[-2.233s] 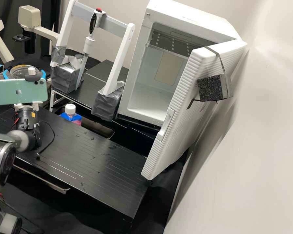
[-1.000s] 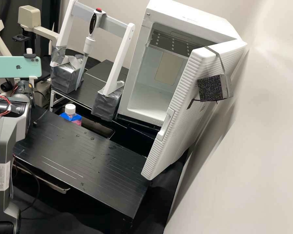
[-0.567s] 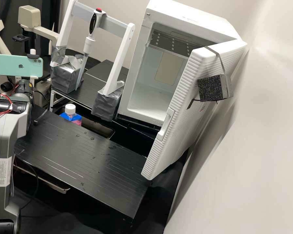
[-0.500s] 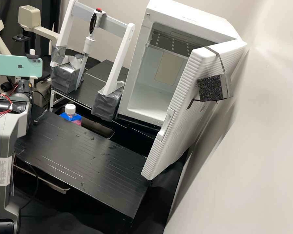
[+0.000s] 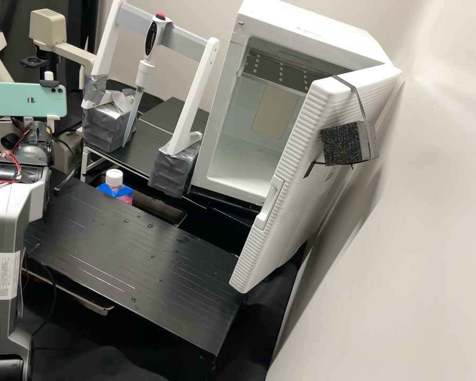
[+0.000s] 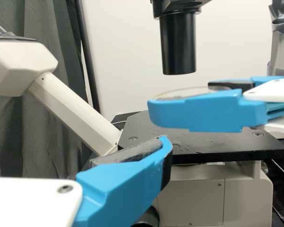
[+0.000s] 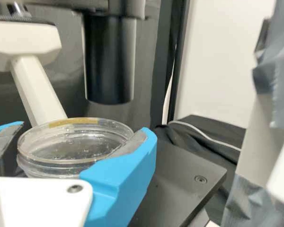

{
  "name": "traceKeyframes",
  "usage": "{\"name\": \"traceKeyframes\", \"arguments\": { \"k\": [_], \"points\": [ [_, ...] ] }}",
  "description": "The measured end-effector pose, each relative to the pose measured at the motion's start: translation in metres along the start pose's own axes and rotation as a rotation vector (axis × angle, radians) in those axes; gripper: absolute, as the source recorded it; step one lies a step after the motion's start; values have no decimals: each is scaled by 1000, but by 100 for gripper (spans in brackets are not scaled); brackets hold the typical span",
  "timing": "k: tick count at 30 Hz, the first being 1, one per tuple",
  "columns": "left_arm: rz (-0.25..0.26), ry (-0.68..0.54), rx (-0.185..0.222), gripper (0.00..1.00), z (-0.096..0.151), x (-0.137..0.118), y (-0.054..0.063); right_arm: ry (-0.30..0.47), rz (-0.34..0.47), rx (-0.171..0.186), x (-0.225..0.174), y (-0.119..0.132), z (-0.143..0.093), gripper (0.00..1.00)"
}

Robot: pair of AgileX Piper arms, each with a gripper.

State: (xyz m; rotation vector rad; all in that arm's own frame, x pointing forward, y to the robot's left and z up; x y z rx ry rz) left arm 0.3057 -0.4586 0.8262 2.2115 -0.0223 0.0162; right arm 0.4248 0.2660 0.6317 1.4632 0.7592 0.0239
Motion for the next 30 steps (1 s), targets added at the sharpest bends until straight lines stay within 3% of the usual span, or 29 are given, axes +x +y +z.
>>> {"name": "traceKeyframes", "arguments": {
  "k": [7,11,16,30],
  "points": [
    [0,0,0,100,0,0,0,-50,-42,15,6,3,-1,0],
    [0,0,0,100,0,0,0,-50,-53,-14,8,12,-5,0],
    [0,0,0,100,0,0,0,-36,-48,-23,11,18,-9,0],
    [0,0,0,100,0,0,0,-93,-88,-11,24,12,0,0]
  ]
}}
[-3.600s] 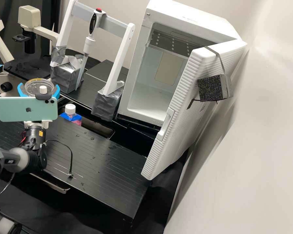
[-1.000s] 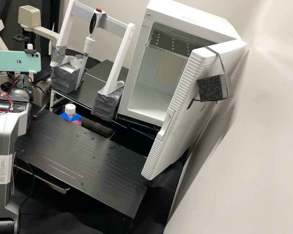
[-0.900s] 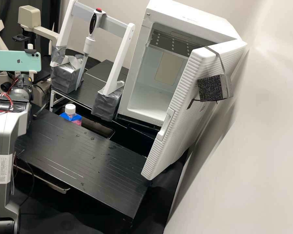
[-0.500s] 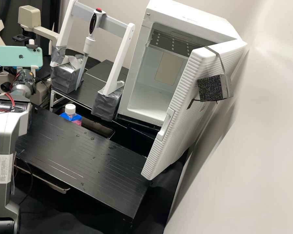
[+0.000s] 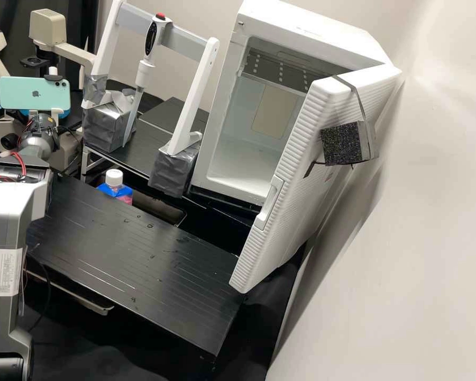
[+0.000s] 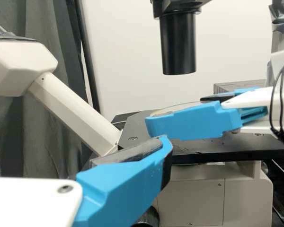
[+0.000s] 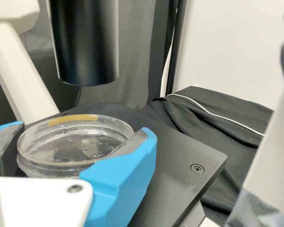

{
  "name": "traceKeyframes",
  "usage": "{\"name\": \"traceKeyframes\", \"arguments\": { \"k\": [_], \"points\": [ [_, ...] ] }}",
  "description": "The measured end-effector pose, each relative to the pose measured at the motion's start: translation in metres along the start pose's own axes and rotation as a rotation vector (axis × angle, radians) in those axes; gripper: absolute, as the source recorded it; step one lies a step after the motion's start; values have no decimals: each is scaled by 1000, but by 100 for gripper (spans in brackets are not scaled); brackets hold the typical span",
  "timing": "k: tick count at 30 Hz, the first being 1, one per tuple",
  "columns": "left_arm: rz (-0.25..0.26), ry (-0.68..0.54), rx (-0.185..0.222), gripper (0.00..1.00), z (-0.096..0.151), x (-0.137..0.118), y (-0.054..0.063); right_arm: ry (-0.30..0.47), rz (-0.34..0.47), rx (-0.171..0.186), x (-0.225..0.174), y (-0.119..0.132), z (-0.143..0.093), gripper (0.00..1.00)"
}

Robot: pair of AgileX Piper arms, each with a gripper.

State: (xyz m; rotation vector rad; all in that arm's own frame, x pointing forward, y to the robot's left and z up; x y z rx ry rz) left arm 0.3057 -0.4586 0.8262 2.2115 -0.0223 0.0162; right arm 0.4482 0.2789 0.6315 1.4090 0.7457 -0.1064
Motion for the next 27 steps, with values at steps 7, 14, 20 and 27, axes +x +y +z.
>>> {"name": "traceKeyframes", "arguments": {
  "k": [7,14,20,27],
  "points": [
    [0,0,0,100,0,0,0,1,-13,-19,5,1,-1,0],
    [0,0,0,100,0,0,0,-4,-25,-58,9,3,-3,0],
    [0,0,0,100,0,0,0,-22,-16,-66,11,7,-4,0],
    [0,0,0,100,0,0,0,-26,-15,-73,14,6,-3,100]
  ]
}}
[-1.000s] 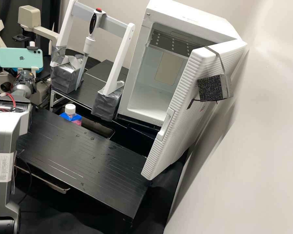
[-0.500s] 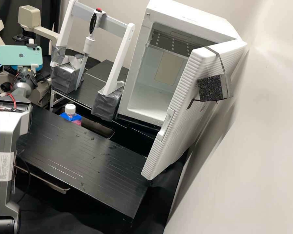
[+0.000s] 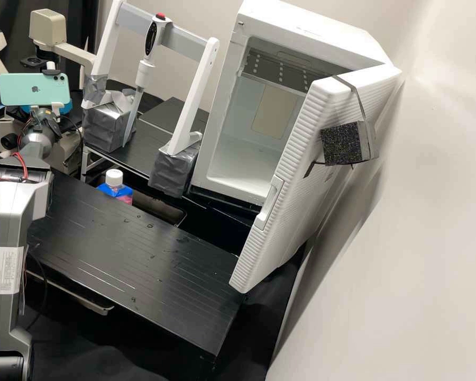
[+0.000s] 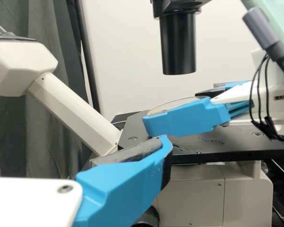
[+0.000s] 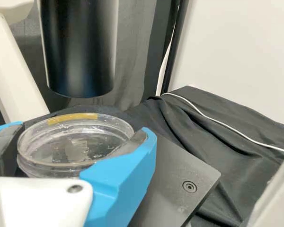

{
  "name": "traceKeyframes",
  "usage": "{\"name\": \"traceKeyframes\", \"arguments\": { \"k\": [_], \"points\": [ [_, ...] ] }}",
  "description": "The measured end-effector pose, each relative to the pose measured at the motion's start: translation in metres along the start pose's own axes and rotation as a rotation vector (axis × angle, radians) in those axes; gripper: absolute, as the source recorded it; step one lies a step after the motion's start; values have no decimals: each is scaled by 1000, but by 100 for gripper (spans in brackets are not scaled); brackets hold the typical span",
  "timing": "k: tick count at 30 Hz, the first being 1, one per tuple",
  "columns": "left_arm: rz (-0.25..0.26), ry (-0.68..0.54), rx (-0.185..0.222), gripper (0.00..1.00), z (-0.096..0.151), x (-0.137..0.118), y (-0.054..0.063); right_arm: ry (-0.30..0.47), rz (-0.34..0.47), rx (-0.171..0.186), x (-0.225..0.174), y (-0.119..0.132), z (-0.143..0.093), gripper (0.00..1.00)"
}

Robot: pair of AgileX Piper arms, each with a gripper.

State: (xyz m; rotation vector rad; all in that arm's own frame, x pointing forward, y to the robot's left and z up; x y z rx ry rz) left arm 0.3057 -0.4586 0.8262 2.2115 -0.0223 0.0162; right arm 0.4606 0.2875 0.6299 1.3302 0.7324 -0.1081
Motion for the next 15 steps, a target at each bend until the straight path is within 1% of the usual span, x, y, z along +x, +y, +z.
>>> {"name": "traceKeyframes", "arguments": {
  "k": [7,9,15],
  "points": [
    [0,0,0,100,0,0,0,-1,-2,-4,0,-1,1,100],
    [0,0,0,100,0,0,0,-1,-3,-12,0,-1,0,100],
    [0,0,0,100,0,0,0,-1,-3,-12,0,-1,0,100]
  ]
}}
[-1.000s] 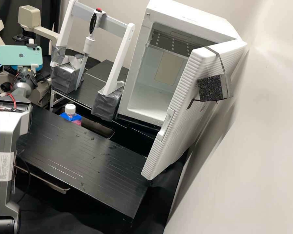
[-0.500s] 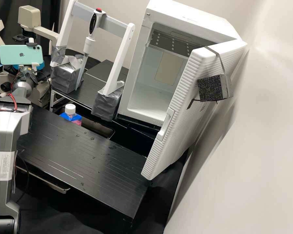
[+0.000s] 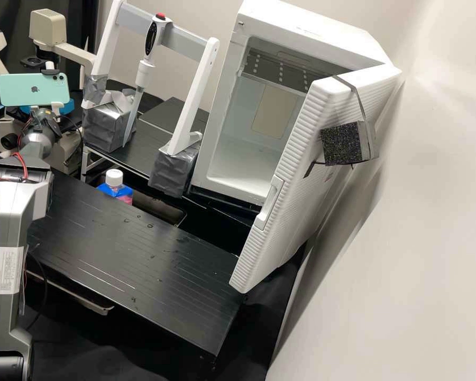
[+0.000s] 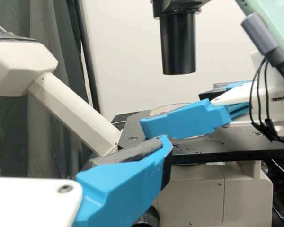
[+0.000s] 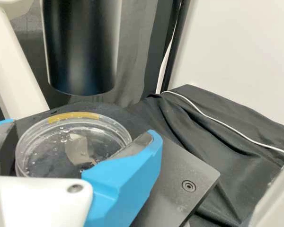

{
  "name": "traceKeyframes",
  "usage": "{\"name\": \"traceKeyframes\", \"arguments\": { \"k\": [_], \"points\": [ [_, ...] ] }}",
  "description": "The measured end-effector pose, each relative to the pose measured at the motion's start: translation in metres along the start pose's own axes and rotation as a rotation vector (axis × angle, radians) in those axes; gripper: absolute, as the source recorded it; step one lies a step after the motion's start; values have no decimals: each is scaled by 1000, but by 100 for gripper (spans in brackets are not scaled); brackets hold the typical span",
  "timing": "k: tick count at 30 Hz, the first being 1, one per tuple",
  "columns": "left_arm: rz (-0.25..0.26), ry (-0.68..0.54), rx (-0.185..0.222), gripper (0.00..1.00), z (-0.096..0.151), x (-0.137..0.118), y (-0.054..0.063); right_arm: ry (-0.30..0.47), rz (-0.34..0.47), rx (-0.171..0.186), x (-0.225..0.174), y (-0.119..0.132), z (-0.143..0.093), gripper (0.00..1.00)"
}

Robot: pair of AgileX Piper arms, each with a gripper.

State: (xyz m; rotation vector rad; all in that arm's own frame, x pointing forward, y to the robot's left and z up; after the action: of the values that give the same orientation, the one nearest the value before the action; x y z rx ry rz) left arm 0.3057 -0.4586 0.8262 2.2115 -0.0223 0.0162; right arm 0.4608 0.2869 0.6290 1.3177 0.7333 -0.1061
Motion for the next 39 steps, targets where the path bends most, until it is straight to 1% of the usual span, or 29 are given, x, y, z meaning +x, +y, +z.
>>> {"name": "traceKeyframes", "arguments": {
  "k": [6,9,12,17,19,20,22,23,27,29,31,33,35,39],
  "points": [
    [0,0,0,100,0,0,0,-4,0,2,0,1,4,100],
    [0,0,0,100,0,0,0,15,-3,6,-2,-1,10,100],
    [0,0,0,100,0,0,0,30,-19,19,-11,-4,12,100],
    [0,0,0,100,0,0,0,90,-17,22,-40,7,2,100],
    [0,0,0,100,0,0,0,119,-18,25,-50,8,-3,100],
    [0,0,0,100,0,0,0,135,-15,28,-55,9,-5,100],
    [0,0,0,100,0,0,0,158,-11,50,-67,11,-9,100],
    [0,0,0,100,0,0,0,193,-3,69,-75,12,-13,100],
    [0,0,0,100,0,0,0,273,23,90,-98,14,-22,100],
    [0,0,0,100,0,0,0,311,39,90,-110,15,-26,100],
    [0,0,0,100,0,0,0,340,57,71,-124,16,-26,100],
    [0,0,0,100,0,0,0,353,75,69,-134,18,-24,100],
    [0,0,0,100,0,0,0,363,104,80,-147,21,-19,100],
    [0,0,0,100,0,0,0,358,165,84,-174,22,-9,100]
  ]
}}
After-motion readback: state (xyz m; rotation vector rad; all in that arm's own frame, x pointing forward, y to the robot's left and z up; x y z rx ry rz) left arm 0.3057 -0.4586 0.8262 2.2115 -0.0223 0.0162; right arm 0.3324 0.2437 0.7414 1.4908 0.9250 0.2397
